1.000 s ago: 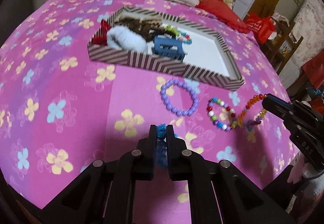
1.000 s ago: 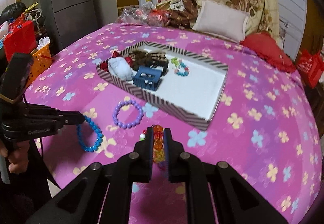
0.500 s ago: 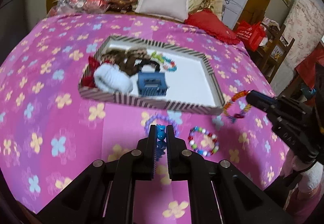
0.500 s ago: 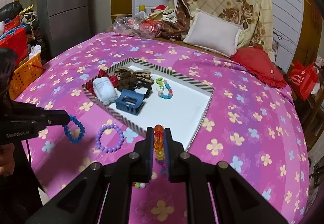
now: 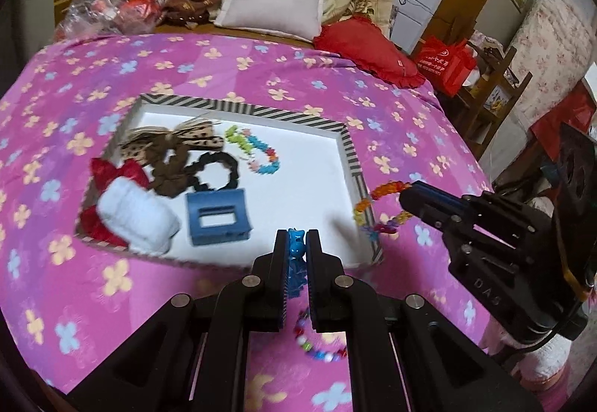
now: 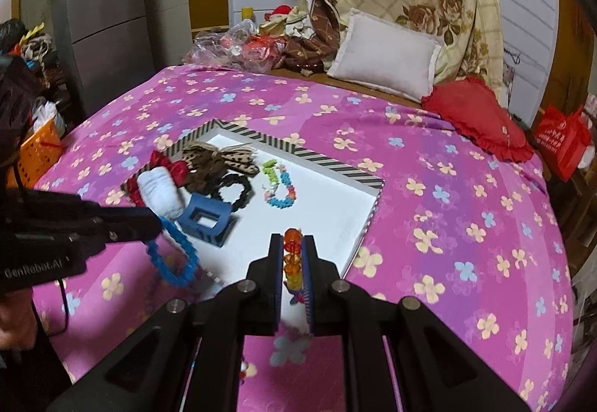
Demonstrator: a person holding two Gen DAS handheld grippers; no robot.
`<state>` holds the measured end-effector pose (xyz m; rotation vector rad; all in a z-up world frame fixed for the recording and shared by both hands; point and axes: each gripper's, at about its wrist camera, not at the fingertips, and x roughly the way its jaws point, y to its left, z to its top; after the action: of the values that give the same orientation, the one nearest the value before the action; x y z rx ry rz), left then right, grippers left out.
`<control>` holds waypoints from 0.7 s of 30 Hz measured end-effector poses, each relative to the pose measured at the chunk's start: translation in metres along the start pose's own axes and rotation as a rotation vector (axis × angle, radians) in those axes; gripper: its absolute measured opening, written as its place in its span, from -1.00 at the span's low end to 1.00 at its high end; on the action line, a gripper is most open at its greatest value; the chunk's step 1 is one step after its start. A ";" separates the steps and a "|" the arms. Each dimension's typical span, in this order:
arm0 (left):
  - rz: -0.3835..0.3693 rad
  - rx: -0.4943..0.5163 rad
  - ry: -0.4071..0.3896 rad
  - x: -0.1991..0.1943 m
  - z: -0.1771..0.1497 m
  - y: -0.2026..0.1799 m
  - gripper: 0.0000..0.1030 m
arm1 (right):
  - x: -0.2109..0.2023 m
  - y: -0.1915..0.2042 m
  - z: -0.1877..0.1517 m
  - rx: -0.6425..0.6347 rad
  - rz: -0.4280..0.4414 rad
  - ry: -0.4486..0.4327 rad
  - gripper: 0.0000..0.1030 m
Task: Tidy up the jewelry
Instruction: 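Carry both bracelets into the tray and open both grippers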
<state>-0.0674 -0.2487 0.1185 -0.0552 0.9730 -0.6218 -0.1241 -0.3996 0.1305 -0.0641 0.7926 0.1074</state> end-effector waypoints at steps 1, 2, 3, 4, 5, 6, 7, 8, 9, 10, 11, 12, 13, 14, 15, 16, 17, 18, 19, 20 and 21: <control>-0.002 0.000 -0.001 0.007 0.005 -0.003 -0.89 | 0.004 -0.004 0.002 0.006 -0.001 0.006 -0.82; -0.005 0.000 0.001 0.013 0.008 -0.004 -0.89 | 0.010 -0.009 0.004 0.015 -0.002 0.014 -0.82; -0.008 0.000 0.004 0.019 0.011 -0.005 -0.90 | 0.016 -0.013 0.007 0.023 0.002 0.021 -0.82; -0.009 -0.002 0.006 0.024 0.012 -0.005 -0.90 | 0.021 -0.016 0.008 0.030 0.007 0.029 -0.82; -0.011 -0.001 0.013 0.033 0.015 -0.006 -0.89 | 0.028 -0.020 0.010 0.037 0.012 0.038 -0.82; -0.012 -0.001 0.022 0.041 0.016 -0.006 -0.89 | 0.034 -0.022 0.012 0.041 0.016 0.047 -0.82; -0.011 0.000 0.032 0.048 0.018 -0.006 -0.89 | 0.039 -0.024 0.013 0.043 0.018 0.053 -0.82; -0.009 0.000 0.039 0.053 0.018 -0.006 -0.89 | 0.045 -0.025 0.015 0.044 0.022 0.060 -0.82; 0.000 0.001 0.051 0.062 0.018 -0.005 -0.89 | 0.052 -0.025 0.018 0.043 0.030 0.067 -0.82; 0.011 0.001 0.058 0.068 0.018 -0.002 -0.89 | 0.056 -0.024 0.019 0.041 0.037 0.071 -0.82; 0.024 -0.002 0.064 0.074 0.019 0.001 -0.89 | 0.063 -0.022 0.022 0.034 0.048 0.078 -0.82; 0.035 -0.006 0.069 0.078 0.018 0.005 -0.89 | 0.069 -0.020 0.025 0.024 0.056 0.083 -0.82; 0.060 -0.017 0.077 0.083 0.018 0.011 -0.89 | 0.073 -0.018 0.026 0.016 0.058 0.088 -0.82; 0.087 -0.026 0.084 0.087 0.018 0.017 -0.89 | 0.081 -0.016 0.029 0.003 0.057 0.097 -0.82; 0.106 -0.033 0.089 0.091 0.019 0.023 -0.89 | 0.088 -0.015 0.032 -0.007 0.052 0.107 -0.82; 0.119 -0.038 0.092 0.093 0.019 0.027 -0.89 | 0.099 -0.016 0.035 -0.015 0.042 0.119 -0.82; 0.133 -0.041 0.095 0.095 0.018 0.030 -0.89 | 0.107 -0.017 0.038 -0.020 0.031 0.127 -0.82; 0.144 -0.041 0.098 0.097 0.018 0.033 -0.89 | 0.113 -0.018 0.040 -0.026 0.019 0.131 -0.82; 0.150 -0.037 0.100 0.099 0.018 0.034 -0.89 | 0.122 -0.022 0.043 -0.028 0.005 0.136 -0.82; 0.148 -0.033 0.099 0.101 0.018 0.035 -0.89 | 0.129 -0.025 0.045 -0.024 -0.004 0.140 -0.82; 0.148 -0.028 0.095 0.102 0.019 0.035 -0.89 | 0.136 -0.029 0.047 -0.014 -0.011 0.143 -0.82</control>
<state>0.0049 -0.2767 0.0411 0.0216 1.0675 -0.4776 0.0080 -0.4139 0.0669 -0.0899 0.9347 0.0990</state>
